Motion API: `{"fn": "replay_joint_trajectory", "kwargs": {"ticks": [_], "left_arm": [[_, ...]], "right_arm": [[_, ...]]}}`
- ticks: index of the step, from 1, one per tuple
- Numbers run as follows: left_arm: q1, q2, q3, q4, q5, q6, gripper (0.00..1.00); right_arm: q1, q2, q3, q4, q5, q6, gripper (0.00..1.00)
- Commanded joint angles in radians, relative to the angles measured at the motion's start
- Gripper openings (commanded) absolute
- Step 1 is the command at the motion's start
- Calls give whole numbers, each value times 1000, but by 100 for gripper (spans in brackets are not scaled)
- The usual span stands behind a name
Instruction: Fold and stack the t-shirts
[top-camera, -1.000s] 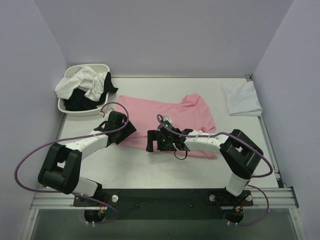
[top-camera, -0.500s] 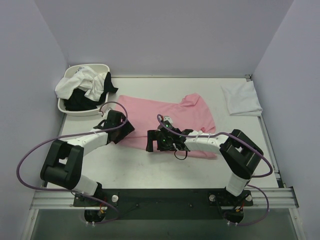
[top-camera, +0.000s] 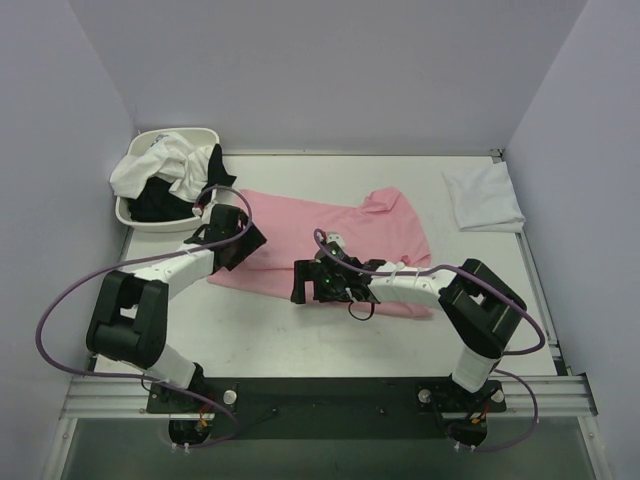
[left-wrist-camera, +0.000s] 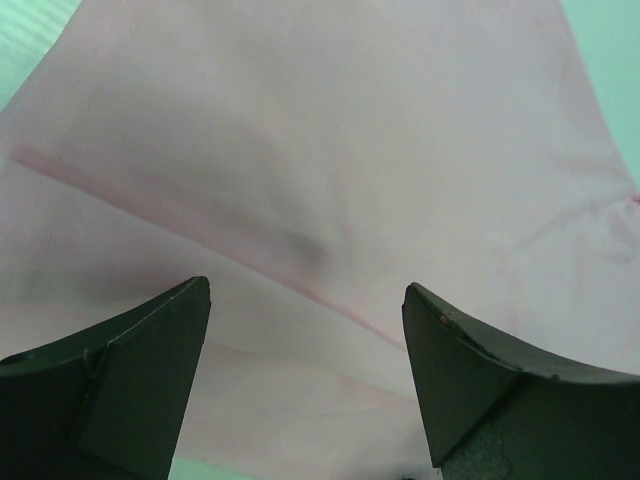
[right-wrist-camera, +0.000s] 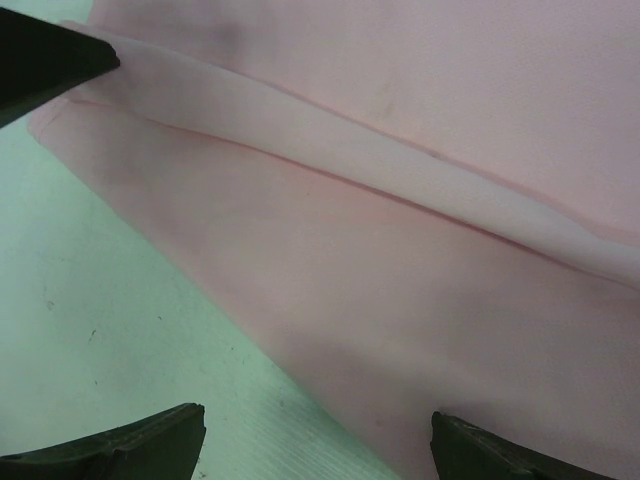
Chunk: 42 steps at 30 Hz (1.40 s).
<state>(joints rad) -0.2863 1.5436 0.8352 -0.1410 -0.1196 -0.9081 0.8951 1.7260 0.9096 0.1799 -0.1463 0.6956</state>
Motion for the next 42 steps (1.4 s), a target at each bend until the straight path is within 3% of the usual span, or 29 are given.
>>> {"fn": "replay_joint_trajectory", "kwargs": {"ticks": [1, 6, 9, 16, 22, 34, 42], "left_arm": [[27, 48, 114, 29, 12, 21, 87], [45, 144, 249, 61, 72, 44, 87], [19, 115, 277, 25, 63, 57, 86], [-11, -133, 95, -26, 51, 2, 87], [-10, -238, -56, -29, 43, -8, 87], [-14, -134, -136, 67, 72, -29, 87], [-30, -37, -113, 116, 78, -41, 87]], "right_arm": [[24, 66, -55, -119, -12, 13, 100], [31, 60, -57, -125, -9, 13, 100], [34, 49, -63, -134, 2, 7, 100], [41, 52, -54, -132, -3, 7, 100], [44, 49, -63, -123, -2, 7, 100], [45, 55, -75, -106, -1, 18, 100], [47, 64, -83, -99, -4, 21, 100]]}}
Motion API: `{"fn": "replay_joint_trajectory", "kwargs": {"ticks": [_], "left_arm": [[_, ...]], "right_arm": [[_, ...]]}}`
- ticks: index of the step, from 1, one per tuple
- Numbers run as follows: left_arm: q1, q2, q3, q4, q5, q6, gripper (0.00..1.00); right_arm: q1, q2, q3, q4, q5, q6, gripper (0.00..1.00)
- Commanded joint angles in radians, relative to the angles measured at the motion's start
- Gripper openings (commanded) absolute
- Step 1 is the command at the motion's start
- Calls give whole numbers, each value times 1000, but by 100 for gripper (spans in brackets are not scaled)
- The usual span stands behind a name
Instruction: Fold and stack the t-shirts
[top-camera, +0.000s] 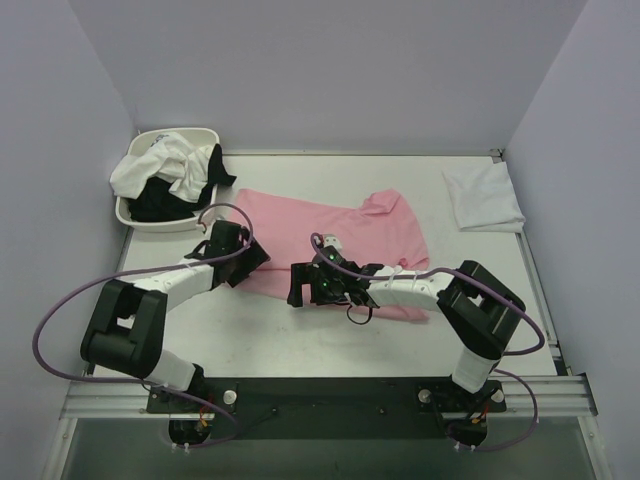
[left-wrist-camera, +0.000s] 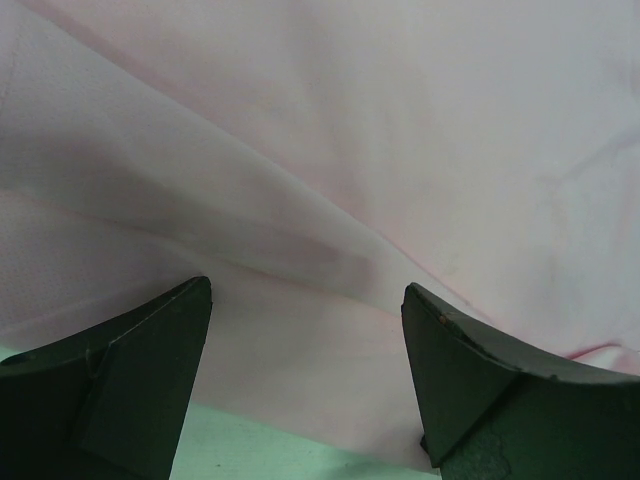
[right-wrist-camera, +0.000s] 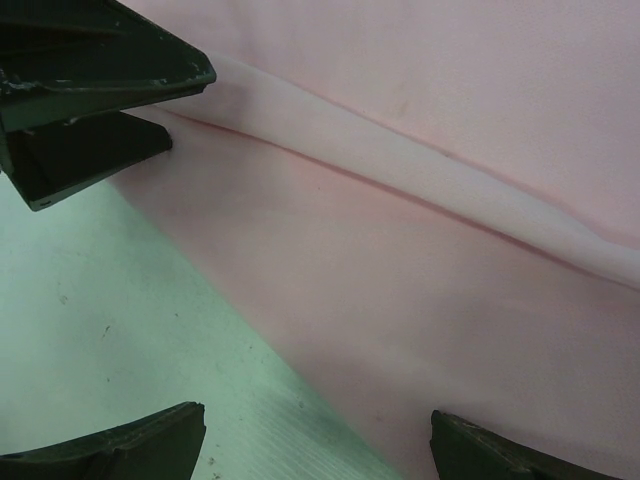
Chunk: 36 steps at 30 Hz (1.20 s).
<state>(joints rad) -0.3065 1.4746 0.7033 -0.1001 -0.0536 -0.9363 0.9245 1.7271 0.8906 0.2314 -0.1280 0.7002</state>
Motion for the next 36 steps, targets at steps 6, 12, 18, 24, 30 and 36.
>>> {"fn": "replay_joint_trajectory", "kwargs": {"ticks": [6, 12, 18, 24, 30, 36], "left_arm": [[-11, 84, 42, 86, 5, -12, 87], [-9, 131, 91, 86, -3, -4, 87], [-9, 127, 128, 65, -6, 1, 87], [-9, 102, 151, 34, -9, 7, 87], [-11, 92, 157, 25, -9, 5, 86], [-11, 113, 165, 31, -9, 4, 87]], "right_arm": [[16, 69, -67, -144, -25, 18, 100], [17, 72, -76, -139, -27, 18, 100], [17, 74, -81, -135, -25, 16, 100], [16, 75, -93, -126, -28, 18, 100], [16, 69, -91, -130, -28, 15, 100], [17, 65, -88, -138, -27, 12, 100]]}}
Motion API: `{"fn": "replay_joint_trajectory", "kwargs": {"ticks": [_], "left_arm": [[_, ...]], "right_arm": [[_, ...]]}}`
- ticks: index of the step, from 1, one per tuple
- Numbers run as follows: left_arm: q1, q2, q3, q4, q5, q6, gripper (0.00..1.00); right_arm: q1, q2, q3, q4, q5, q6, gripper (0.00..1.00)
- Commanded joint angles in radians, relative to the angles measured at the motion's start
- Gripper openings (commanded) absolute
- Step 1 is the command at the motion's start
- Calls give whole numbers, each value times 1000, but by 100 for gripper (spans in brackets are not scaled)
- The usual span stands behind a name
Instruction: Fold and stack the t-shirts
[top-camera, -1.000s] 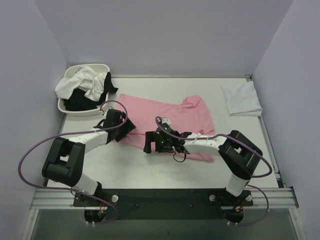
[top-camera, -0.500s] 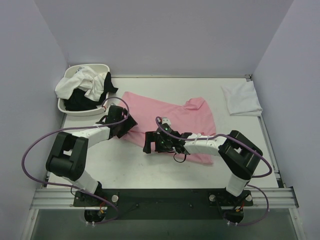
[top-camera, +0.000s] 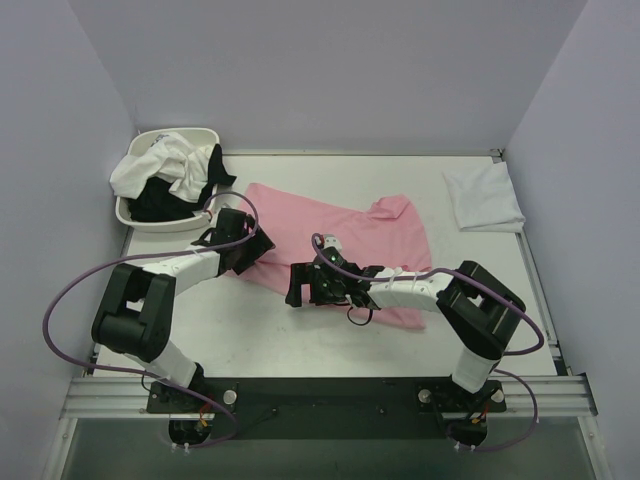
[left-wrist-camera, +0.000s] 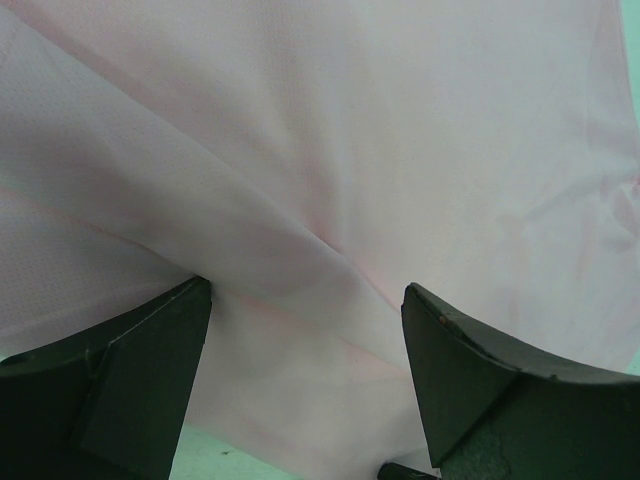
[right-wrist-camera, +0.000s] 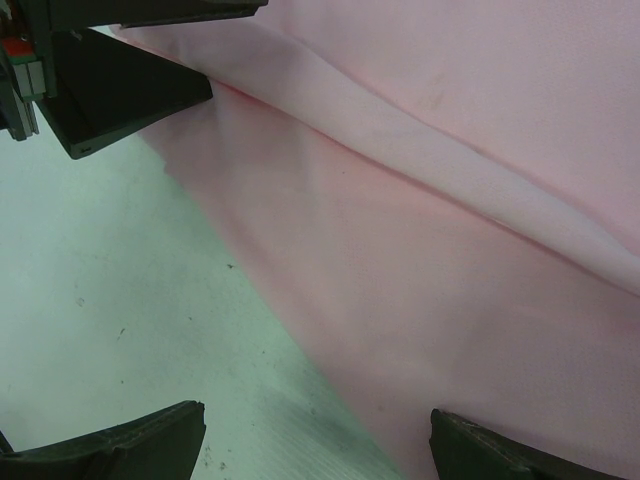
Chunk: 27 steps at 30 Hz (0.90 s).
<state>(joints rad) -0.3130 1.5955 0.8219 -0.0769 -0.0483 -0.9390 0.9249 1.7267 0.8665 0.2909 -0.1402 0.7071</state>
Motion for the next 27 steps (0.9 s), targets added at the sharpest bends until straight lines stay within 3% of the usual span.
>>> {"fn": "replay_joint_trajectory", "kwargs": {"ticks": [1, 15, 27], "left_arm": [[-5, 0, 49, 12, -15, 6, 87], [-5, 127, 141, 37, -18, 17, 87], [-3, 147, 269, -24, -22, 42, 87]], "right_arm": [[17, 65, -66, -199, -13, 3, 100], [15, 56, -92, -194, -6, 11, 100], [17, 53, -104, -180, -12, 18, 100]]}}
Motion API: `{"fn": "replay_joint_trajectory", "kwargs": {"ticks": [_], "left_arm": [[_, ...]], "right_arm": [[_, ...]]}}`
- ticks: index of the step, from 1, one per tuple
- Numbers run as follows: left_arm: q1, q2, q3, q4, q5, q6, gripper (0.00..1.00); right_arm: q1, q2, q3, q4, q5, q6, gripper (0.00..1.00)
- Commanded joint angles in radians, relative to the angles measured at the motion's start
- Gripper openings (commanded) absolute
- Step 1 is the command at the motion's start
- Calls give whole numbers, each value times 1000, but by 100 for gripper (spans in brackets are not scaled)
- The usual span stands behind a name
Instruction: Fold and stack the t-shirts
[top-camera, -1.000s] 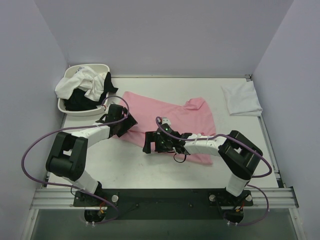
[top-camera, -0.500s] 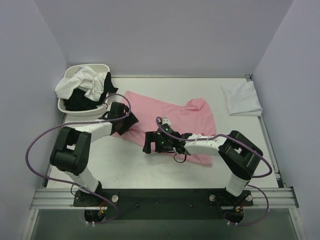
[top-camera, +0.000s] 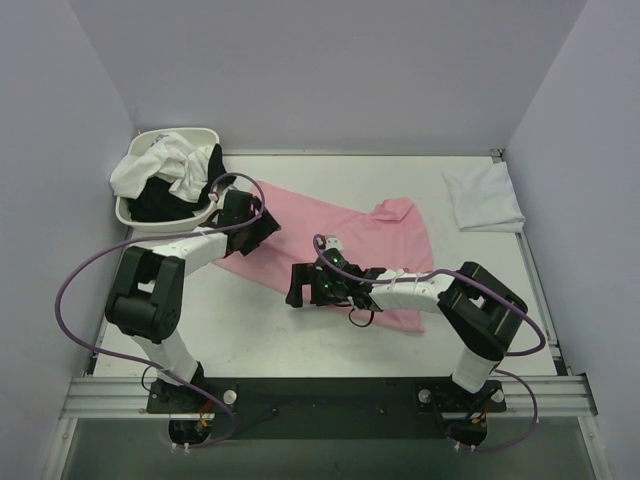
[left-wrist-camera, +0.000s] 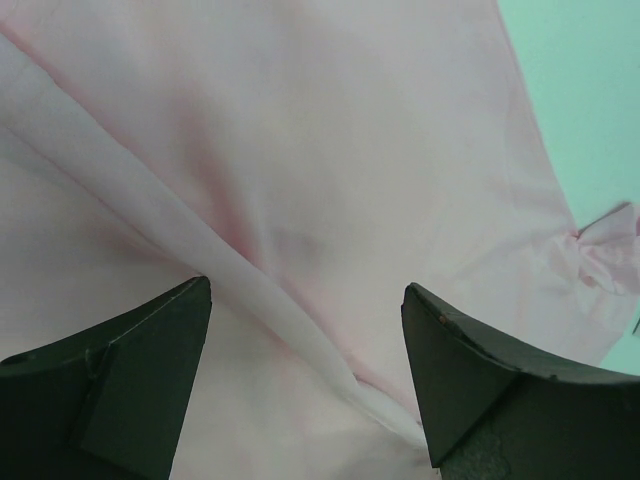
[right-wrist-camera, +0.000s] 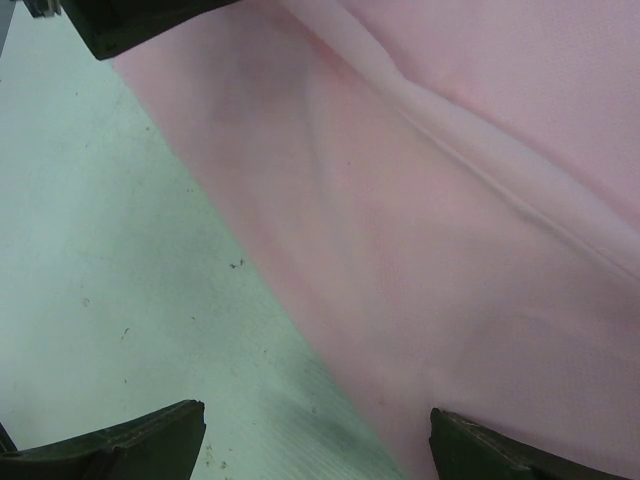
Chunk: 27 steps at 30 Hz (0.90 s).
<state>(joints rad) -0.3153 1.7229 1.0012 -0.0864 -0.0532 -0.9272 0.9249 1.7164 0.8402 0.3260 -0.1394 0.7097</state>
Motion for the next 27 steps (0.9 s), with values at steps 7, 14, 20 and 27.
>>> {"fn": "replay_joint_trajectory", "kwargs": {"ticks": [7, 14, 20, 27], "left_arm": [[-1, 72, 197, -30, -46, 57, 87], [-13, -49, 217, -110, -69, 105, 87], [-24, -365, 16, -202, -65, 116, 87], [-39, -526, -171, -224, -91, 123, 87]], "right_arm": [[17, 57, -79, -219, -9, 14, 100], [26, -6, -95, -232, 50, -1, 100], [28, -176, -58, -413, 209, -64, 100], [26, -451, 25, -640, 402, -137, 100]]}}
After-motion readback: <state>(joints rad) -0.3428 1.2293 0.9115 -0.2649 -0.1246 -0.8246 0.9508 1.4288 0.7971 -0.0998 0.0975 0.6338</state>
